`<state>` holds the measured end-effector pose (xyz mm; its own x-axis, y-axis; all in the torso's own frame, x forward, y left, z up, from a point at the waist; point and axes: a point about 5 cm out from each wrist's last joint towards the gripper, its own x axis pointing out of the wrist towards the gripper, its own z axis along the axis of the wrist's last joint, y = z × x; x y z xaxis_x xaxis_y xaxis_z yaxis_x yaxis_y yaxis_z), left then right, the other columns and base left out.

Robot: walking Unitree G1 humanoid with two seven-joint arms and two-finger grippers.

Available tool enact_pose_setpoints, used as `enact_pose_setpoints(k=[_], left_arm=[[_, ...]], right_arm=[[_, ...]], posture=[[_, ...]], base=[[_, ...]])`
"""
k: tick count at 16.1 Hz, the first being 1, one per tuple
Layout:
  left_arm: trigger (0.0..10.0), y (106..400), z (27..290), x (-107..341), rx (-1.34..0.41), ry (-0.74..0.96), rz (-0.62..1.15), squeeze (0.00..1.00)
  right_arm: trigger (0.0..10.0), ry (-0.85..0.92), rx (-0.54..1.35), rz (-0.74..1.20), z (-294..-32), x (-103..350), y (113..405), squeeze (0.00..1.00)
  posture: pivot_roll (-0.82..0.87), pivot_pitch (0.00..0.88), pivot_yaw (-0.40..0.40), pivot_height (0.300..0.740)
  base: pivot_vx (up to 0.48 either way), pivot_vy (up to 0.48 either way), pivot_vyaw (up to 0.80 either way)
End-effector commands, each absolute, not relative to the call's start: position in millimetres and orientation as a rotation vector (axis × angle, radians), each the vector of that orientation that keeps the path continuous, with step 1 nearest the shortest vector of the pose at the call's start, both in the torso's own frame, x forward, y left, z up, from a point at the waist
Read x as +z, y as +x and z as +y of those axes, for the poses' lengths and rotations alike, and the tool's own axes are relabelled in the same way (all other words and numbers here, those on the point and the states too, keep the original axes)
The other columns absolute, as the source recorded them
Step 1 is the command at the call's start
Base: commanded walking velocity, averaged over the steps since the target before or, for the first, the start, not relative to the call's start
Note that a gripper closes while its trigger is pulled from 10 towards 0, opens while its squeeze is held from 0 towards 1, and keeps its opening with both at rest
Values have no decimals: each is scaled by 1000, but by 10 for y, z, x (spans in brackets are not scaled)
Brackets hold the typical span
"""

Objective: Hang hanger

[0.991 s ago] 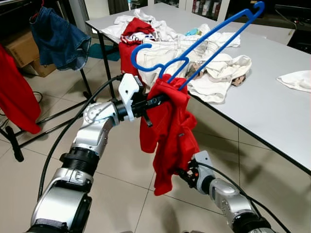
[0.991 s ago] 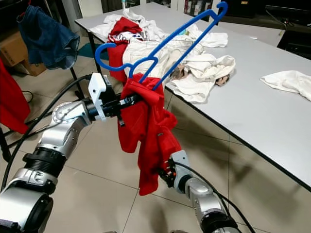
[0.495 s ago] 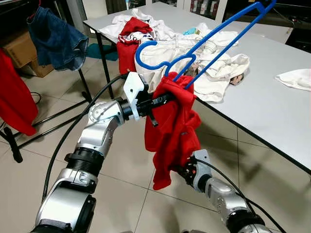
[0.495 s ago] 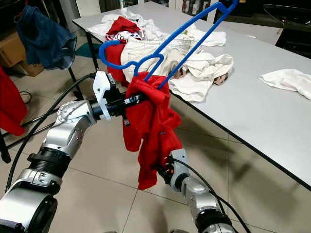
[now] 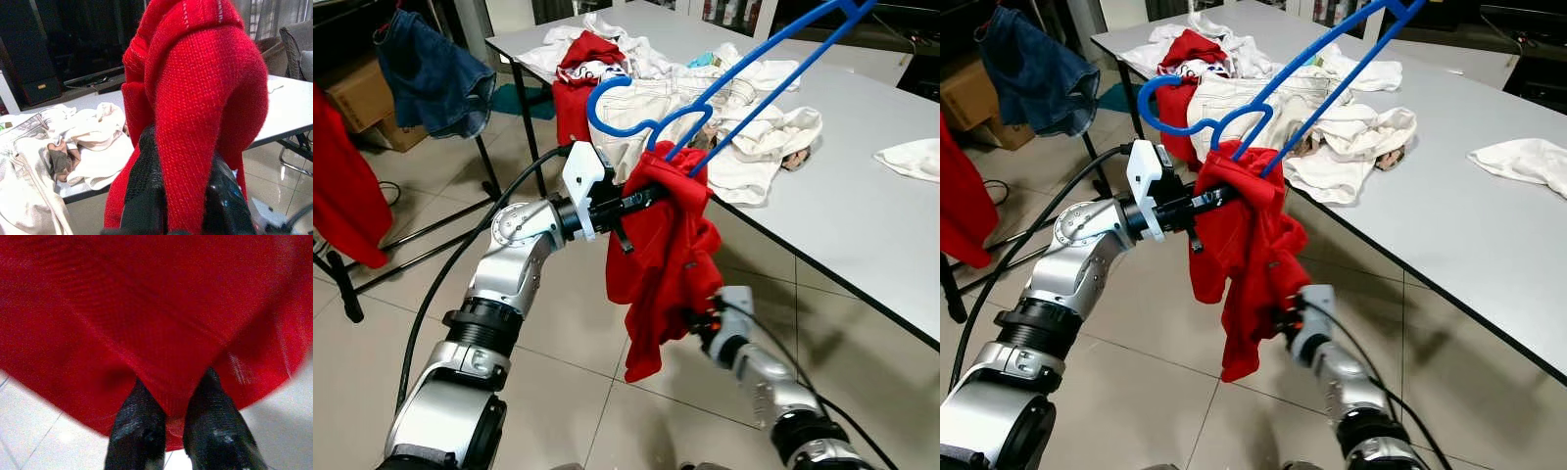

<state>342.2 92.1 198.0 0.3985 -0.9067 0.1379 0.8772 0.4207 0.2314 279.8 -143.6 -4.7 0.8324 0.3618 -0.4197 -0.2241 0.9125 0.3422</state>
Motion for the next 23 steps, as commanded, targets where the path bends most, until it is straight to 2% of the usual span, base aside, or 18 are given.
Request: enact_pose_setpoints(k=[1, 8, 11, 13, 19, 23], left_arm=[[10000, 3421, 935, 2069, -1124, 125, -299, 0], [10000, 3417, 928, 2035, -1119, 120, -289, 0], [10000, 3416, 939, 2025, -1111, 120, -287, 0], [10000, 3418, 956, 2008, -1099, 125, -275, 0], [10000, 3376, 1050, 1853, -1072, 136, -219, 0], [10000, 3238, 1183, 1710, -1081, 121, -171, 0]], right_arm=[[0, 305, 277, 483, -1502, -59, 2778, 0], [0, 360, 115, 397, -1886, 4, 2753, 0], [0, 392, 15, 295, -2117, 158, 2802, 0], [0, 420, -64, 145, -2320, 389, 2848, 0], [0, 417, -75, -167, -2359, 868, 2719, 0], [0, 291, -173, -301, -2582, 1185, 2645, 0]], posture=[[-110, 0, 56, 740], [-120, 0, 51, 740], [-119, 0, 50, 740], [-119, 0, 50, 740], [-130, 0, 51, 740], [-143, 0, 59, 740]], base=[[0, 0, 0], [0, 0, 0], [0, 0, 0], [0, 0, 0], [0, 0, 0], [0, 0, 0]])
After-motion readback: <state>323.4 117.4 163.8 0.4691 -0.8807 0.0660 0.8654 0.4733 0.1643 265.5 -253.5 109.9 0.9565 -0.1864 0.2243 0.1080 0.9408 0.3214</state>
